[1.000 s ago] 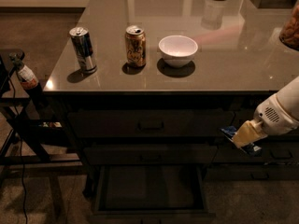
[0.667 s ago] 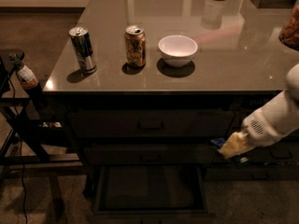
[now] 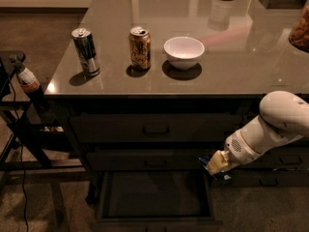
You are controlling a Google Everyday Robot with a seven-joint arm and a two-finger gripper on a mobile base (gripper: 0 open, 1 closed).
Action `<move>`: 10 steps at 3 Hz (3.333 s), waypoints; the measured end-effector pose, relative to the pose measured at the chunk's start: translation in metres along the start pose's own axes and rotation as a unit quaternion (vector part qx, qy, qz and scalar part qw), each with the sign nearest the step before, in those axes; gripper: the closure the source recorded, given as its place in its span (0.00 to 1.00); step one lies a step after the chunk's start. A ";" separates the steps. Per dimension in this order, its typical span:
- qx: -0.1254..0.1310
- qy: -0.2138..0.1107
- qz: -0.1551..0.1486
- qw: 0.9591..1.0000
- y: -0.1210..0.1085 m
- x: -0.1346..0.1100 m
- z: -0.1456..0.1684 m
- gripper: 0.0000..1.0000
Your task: Place rxbar blueberry into bottom drawer
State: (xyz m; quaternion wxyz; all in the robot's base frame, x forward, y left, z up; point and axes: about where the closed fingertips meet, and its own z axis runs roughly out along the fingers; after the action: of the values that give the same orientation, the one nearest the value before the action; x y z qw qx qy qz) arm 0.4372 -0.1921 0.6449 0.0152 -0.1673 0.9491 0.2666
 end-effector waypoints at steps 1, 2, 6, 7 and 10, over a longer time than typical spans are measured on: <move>-0.030 0.000 0.036 0.999 -0.005 0.010 0.040 1.00; -0.050 0.008 0.079 0.996 -0.017 0.014 0.095 1.00; -0.105 0.008 0.179 0.978 -0.052 0.015 0.220 1.00; -0.119 0.002 0.218 0.969 -0.068 0.009 0.261 1.00; -0.145 -0.016 0.260 0.954 -0.085 0.004 0.315 1.00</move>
Offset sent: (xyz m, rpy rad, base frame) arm -0.0149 0.0503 -0.1555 0.1123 0.2003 -0.2016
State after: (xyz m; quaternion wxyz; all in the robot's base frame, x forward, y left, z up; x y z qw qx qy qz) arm 0.4419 -0.1006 0.3314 -0.0642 0.0894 0.9106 0.3983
